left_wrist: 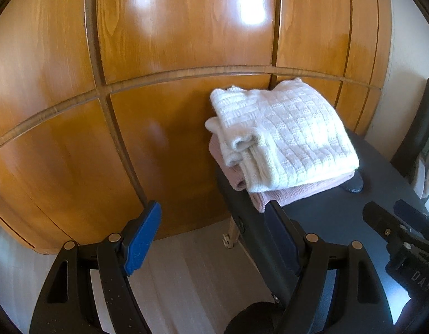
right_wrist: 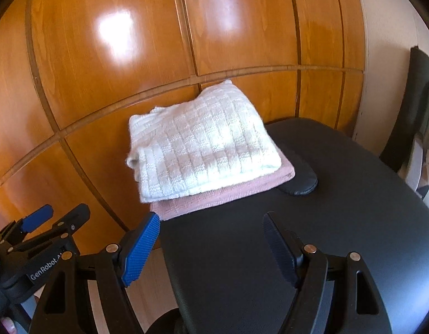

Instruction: Fold clothes

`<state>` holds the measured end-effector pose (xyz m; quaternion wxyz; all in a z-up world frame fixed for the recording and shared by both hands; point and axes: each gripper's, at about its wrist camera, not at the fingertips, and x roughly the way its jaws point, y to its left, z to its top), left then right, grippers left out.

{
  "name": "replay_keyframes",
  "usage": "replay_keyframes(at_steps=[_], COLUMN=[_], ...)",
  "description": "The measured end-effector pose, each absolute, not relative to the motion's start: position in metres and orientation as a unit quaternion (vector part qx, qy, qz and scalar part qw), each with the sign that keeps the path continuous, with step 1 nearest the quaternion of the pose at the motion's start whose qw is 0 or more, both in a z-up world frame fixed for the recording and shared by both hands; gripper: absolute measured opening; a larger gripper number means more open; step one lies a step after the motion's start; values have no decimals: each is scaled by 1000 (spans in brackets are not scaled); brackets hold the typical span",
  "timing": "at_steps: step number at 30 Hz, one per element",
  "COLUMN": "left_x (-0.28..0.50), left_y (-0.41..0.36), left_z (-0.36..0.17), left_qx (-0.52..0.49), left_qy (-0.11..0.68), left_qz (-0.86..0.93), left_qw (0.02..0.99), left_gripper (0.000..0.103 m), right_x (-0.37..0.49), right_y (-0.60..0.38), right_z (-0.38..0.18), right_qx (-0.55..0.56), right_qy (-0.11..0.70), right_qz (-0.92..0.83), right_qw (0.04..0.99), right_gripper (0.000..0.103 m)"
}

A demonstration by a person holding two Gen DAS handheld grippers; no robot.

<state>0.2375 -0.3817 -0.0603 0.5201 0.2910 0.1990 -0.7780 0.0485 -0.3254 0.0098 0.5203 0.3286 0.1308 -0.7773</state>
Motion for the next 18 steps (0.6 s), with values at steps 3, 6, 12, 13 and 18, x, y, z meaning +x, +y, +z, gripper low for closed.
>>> replay_keyframes(at_steps=[3,6,12,13,18], left_x=[238,239,245,245,241], left_y=[-381,-382,-383,-382,-380], left_z=[-59,-57,-54,-54,-46], left_qx=[291,298,289,287,281], left_qy=[206,212,230,232,225], left_qz=[-779,-771,-773,-774,-774], left_qw=[516,521,516,514,522], left_gripper=[80,80,80,80,80], right_x=[53,57,61,61,61], right_y=[-324,-325,-322,-320,-317], right_z=[11,14,17,17,21], right_qx=[324,320,315,315,312], right_qy=[135,138,138,138,132], right_qz=[-779,-780,-784,-785,-787], right_qw=[520,520,517,516,516], right_gripper=[78,78,78,78,78])
